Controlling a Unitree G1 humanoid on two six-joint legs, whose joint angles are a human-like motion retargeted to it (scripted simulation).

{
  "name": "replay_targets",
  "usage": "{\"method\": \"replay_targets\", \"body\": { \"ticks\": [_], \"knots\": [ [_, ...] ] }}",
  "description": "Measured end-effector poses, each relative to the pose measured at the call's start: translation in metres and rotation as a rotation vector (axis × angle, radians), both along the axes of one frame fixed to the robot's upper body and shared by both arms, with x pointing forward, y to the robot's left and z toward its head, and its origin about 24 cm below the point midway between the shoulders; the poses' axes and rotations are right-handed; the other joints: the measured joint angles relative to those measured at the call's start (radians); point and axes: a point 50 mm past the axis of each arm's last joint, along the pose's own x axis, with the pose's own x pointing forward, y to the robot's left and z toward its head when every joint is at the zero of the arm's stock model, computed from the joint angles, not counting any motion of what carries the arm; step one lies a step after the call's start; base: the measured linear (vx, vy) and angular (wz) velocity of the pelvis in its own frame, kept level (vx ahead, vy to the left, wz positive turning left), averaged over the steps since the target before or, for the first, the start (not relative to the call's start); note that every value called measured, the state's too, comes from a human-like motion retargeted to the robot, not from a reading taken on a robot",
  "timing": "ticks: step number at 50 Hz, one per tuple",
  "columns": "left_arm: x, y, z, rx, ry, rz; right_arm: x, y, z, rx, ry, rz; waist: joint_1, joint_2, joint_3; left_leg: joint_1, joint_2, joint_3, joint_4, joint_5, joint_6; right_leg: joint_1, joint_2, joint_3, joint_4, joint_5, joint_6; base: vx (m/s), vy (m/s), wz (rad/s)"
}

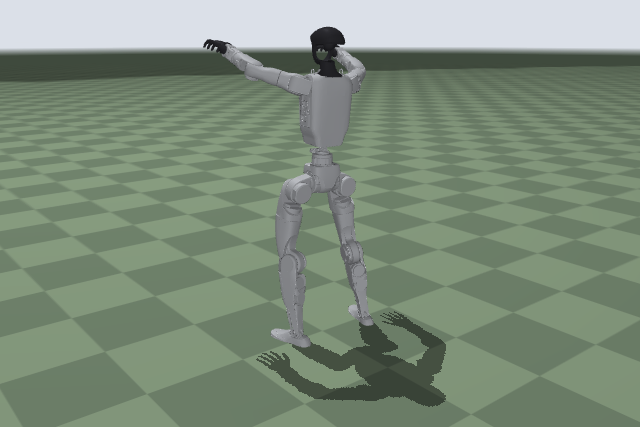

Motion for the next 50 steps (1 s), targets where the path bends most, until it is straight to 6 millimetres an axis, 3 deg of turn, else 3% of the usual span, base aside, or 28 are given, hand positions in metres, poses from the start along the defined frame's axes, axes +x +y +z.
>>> {"method": "replay_targets", "body": {
  "ticks": [9,18,25,30,35,43,50],
  "knots": [
    [-0.002,-0.005,0.010,-0.039,-0.025,-0.025,-0.002,-0.005,0.002,0.023,-0.006,-0.019,0.001,-0.003,0.014,-0.031,0.010,0.003,0.011,0.003,0.009,-0.043,0.003,0.008,0.031,-0.018,-0.004,0.00,0.00,0.00],
    [-0.007,-0.015,0.020,-0.094,-0.058,-0.090,-0.007,-0.006,0.015,0.013,-0.052,-0.024,0.002,-0.008,0.064,-0.073,0.016,0.000,0.014,0.021,0.011,-0.092,0.007,0.011,0.049,-0.007,0.007,-0.01,-0.01,0.01],
    [-0.021,-0.013,0.041,-0.069,-0.211,-0.125,-0.010,0.003,0.030,0.025,-0.159,0.017,-0.025,-0.010,0.196,-0.141,0.024,-0.020,0.042,0.041,0.007,-0.147,0.011,0.006,0.066,0.017,0.011,-0.12,-0.03,0.08],
    [-0.032,-0.005,0.055,-0.072,-0.350,-0.128,-0.010,0.014,0.042,-0.009,-0.251,0.036,-0.040,0.002,0.356,-0.218,0.043,-0.041,0.151,0.008,0.009,-0.200,0.010,0.007,0.132,-0.006,-0.007,-0.20,-0.01,0.02],
    [-0.039,0.003,0.071,-0.121,-0.435,-0.096,-0.013,0.022,0.062,-0.063,-0.344,0.004,-0.021,0.020,0.538,-0.361,0.096,-0.060,0.439,-0.108,0.020,-0.360,-0.014,0.040,0.442,-0.145,-0.052,-0.20,0.02,-0.20],
    [-0.023,0.006,0.058,-0.233,-0.373,-0.026,-0.002,0.033,0.058,-0.027,-0.382,-0.006,-0.009,0.015,0.566,-0.819,0.134,-0.123,1.005,-0.275,0.050,-0.865,-0.101,0.161,1.101,-0.386,-0.150,-0.15,0.03,-0.01],
    [-0.021,-0.003,0.059,-0.150,-0.353,-0.033,0.010,0.062,0.054,-0.060,-0.332,0.056,-0.055,0.014,0.566,-1.242,0.136,-0.226,1.465,-0.362,0.043,-1.263,-0.155,0.260,1.584,-0.537,-0.157,-0.10,0.01,0.24]
  ]
}}
